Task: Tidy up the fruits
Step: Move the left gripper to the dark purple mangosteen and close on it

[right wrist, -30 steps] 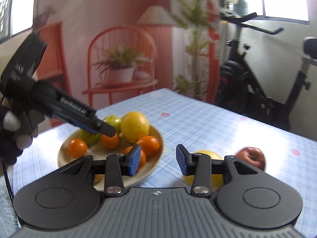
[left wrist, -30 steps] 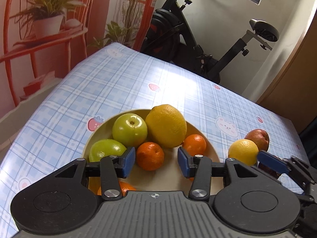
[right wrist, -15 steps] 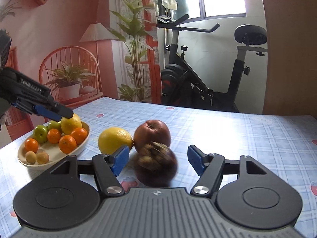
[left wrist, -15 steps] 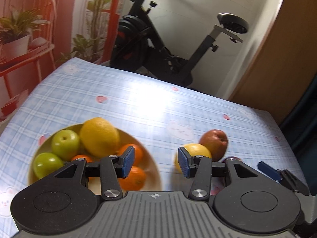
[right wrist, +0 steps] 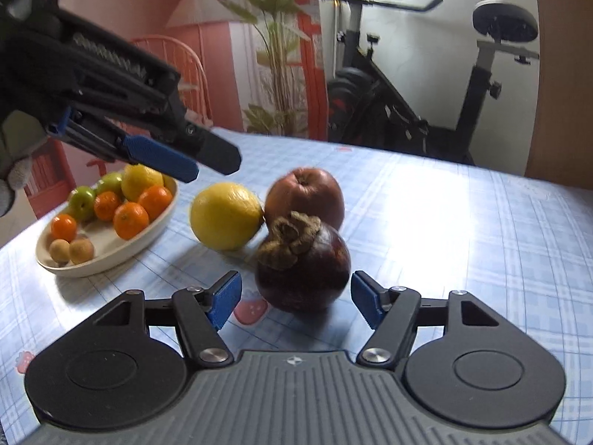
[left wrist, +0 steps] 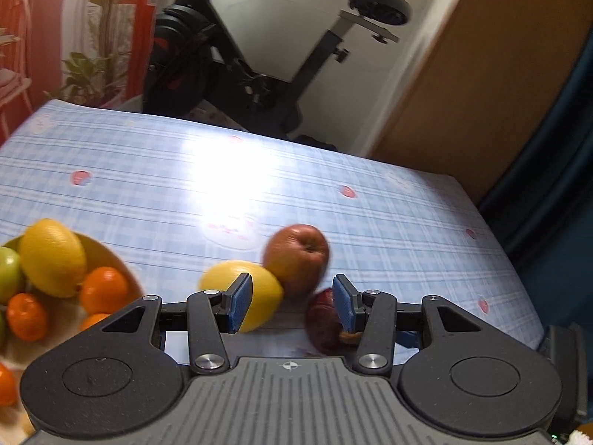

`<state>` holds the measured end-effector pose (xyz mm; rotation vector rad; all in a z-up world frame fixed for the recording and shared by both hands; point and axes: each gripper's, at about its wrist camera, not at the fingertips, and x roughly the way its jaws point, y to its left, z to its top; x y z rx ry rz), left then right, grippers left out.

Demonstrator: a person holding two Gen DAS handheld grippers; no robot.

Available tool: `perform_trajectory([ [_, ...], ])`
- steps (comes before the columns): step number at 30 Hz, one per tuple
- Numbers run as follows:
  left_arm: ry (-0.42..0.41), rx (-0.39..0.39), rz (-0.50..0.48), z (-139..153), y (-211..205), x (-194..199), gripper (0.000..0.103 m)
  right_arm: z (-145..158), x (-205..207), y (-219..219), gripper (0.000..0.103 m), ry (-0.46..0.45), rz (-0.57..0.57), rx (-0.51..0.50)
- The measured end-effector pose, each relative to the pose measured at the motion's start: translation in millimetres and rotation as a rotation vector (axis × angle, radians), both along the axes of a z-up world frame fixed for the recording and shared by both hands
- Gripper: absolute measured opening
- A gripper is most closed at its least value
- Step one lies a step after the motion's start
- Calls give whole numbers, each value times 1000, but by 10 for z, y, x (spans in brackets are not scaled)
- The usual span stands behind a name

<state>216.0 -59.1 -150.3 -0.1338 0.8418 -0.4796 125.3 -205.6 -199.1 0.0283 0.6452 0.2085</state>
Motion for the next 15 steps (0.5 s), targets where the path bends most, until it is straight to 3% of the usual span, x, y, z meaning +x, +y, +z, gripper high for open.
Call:
perform_trajectory([
  [4,33,-14,-60,-104,-161,-10,50,-24,13,-26,59,9,-5,10],
  [9,73,-74,-67,-157,-244,98,50,-18,44,-55,59,13,-5,29],
  [15,114,-67,-50,-202,-281,207,48,-18,139,-43,61,13,1,28],
])
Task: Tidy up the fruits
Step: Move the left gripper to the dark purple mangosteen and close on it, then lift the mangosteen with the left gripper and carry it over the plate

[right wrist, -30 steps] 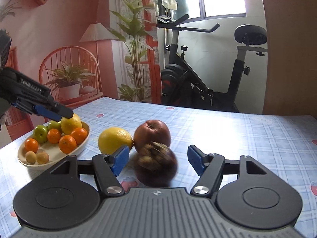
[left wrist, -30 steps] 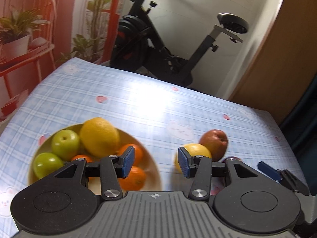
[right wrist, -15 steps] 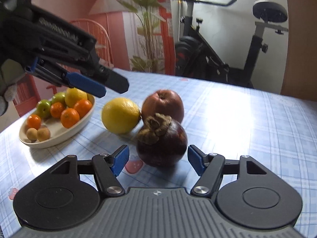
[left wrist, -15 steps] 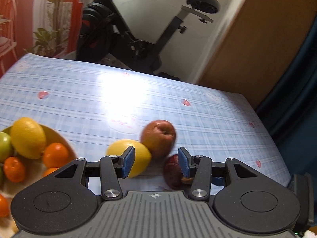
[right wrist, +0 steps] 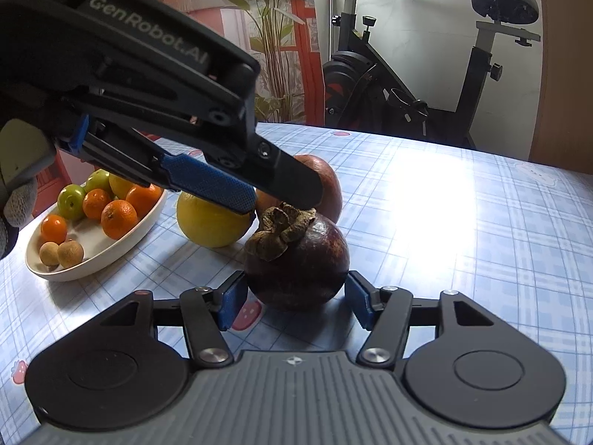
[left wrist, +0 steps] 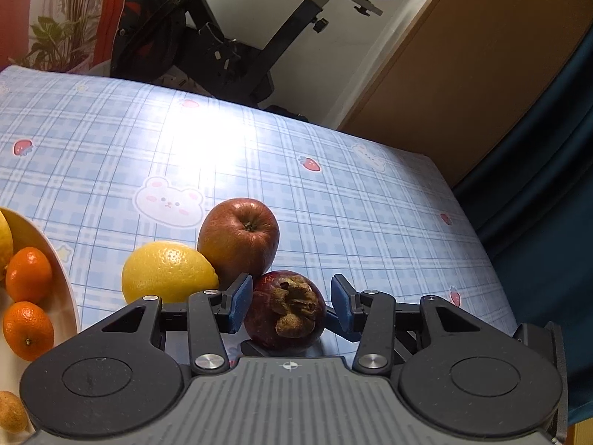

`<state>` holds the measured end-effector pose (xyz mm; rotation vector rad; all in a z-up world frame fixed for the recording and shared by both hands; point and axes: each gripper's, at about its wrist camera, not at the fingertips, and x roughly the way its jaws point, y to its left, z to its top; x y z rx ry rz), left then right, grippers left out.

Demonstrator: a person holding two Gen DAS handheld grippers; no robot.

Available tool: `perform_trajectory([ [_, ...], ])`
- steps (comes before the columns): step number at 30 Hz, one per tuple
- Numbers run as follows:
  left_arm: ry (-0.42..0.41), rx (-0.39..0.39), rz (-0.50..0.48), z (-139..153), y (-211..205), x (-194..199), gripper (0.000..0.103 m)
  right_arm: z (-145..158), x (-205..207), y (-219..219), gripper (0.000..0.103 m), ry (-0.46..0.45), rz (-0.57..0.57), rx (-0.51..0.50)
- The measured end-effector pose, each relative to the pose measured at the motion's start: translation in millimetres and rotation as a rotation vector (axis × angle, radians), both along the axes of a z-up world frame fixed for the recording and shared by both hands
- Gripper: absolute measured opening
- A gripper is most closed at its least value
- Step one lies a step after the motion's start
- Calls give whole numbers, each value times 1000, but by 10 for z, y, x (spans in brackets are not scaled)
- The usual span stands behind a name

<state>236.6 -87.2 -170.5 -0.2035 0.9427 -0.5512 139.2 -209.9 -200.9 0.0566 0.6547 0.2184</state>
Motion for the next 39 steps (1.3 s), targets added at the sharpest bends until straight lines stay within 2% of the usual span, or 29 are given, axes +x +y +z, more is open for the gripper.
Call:
perform_trajectory([
  [3,9,13,-3,-34,-30,42,44,0,13,-20,61,3,3,13],
  [11,-8,58,-26,-48,-105,-5,41,2,-14,-26,61,2,6,21],
  [15,-12,75,-36,-29,-80,-17,36,20,-99,-28,61,-13,28,39],
  [28,17,102,-103,-6,8,-262,36,33,-366,-29,61,9,80,94],
  [39,9,95,-87,-23,-8,-299,36,35,-391,-45,62,-24,66,102],
])
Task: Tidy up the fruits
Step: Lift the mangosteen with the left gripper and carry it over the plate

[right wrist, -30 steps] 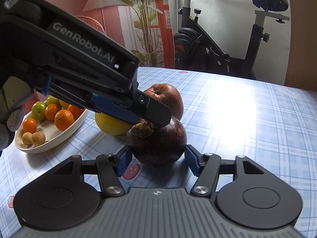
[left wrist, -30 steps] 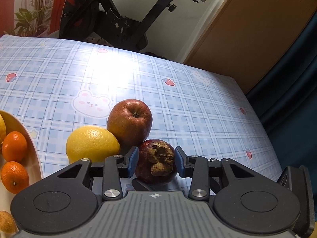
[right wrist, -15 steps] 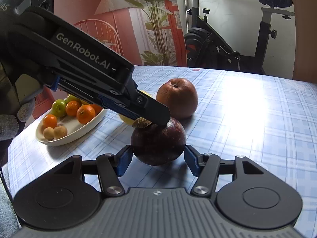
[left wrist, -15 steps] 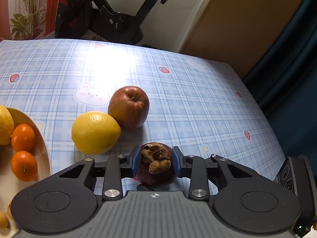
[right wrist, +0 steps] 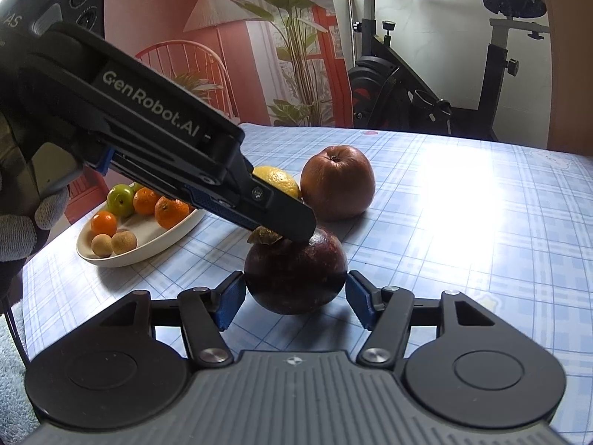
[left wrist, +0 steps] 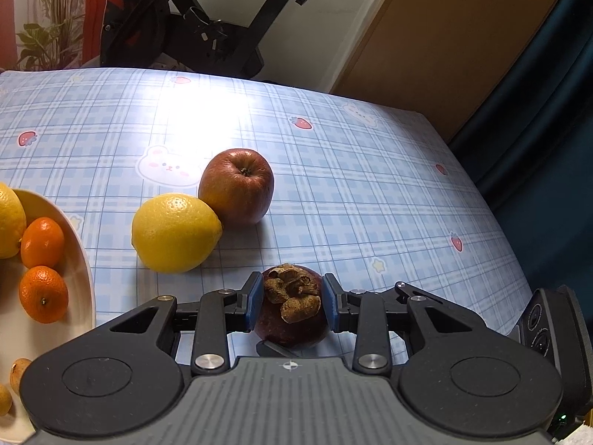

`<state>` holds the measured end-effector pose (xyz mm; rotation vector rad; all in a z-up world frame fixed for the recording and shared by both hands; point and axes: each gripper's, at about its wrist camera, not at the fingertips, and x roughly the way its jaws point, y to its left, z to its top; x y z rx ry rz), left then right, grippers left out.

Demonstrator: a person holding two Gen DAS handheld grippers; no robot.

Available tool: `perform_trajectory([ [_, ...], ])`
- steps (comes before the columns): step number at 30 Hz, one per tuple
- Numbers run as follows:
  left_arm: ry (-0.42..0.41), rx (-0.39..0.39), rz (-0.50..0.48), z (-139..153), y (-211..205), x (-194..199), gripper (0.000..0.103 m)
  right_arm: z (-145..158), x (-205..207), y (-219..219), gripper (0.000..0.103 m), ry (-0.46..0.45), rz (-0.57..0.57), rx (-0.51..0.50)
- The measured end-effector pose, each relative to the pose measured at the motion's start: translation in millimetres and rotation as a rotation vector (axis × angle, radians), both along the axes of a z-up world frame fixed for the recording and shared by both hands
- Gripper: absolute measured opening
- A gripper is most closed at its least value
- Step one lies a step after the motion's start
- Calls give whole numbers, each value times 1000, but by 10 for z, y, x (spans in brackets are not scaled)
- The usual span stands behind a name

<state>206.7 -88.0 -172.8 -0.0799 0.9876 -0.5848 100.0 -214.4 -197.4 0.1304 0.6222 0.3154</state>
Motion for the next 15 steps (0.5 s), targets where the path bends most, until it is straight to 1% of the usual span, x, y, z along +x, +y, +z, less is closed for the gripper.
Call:
perform_trajectory([
  [15,-7,1,-2,-4,-7,-6,36,3,9,-31,63,4,4,18],
])
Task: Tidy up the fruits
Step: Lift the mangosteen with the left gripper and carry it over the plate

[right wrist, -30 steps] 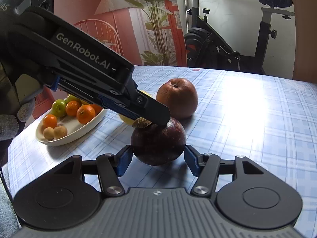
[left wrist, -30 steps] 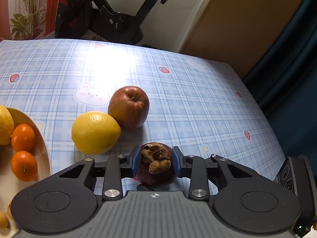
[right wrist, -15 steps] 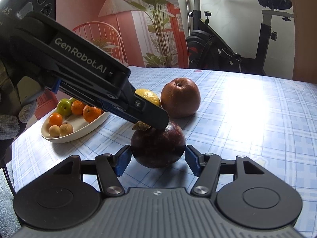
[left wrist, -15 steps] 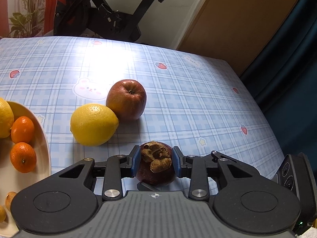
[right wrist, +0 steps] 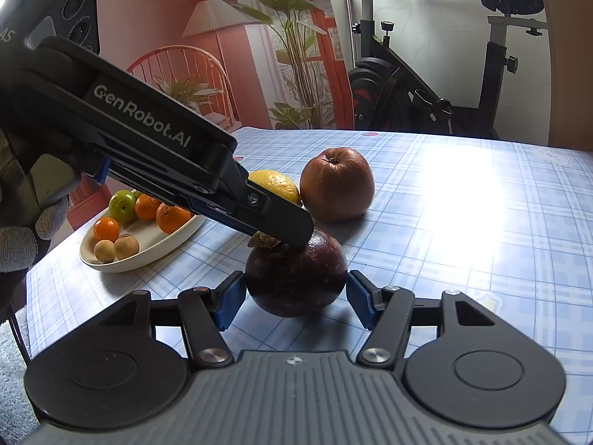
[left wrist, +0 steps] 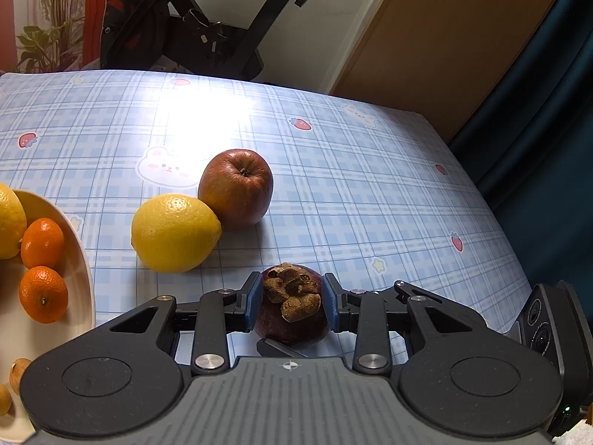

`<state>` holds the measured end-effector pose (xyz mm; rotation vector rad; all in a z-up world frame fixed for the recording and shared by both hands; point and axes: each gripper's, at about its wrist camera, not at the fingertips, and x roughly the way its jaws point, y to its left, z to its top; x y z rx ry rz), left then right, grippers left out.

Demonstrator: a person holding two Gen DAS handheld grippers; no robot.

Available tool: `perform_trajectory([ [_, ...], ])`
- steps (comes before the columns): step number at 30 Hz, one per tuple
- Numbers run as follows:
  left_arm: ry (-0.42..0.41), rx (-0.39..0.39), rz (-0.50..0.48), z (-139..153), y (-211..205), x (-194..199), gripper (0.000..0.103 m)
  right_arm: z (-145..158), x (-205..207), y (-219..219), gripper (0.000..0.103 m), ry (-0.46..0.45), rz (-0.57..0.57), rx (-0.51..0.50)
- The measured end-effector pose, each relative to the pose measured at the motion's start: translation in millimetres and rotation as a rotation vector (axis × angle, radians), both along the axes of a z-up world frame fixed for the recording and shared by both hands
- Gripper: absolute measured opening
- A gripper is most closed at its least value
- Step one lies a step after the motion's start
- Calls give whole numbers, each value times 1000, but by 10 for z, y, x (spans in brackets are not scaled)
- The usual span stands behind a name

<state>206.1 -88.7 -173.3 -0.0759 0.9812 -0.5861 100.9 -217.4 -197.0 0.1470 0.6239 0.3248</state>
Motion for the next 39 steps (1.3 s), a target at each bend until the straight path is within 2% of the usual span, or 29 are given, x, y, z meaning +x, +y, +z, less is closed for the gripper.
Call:
perform_trajectory([
  [20,1,3,-3,-1,-3,-1,38,5,-2,5,62,-2,0,4],
  [29,26,-4,9,58,104,-18,38,45,-27,62,62,-32,51,-3],
  [34,14,1,16,128,245,-45,38,93,24,156,62,-26,64,36],
  [39,-12,-22,52,294,601,-26,38,250,189,389,62,-43,121,40],
])
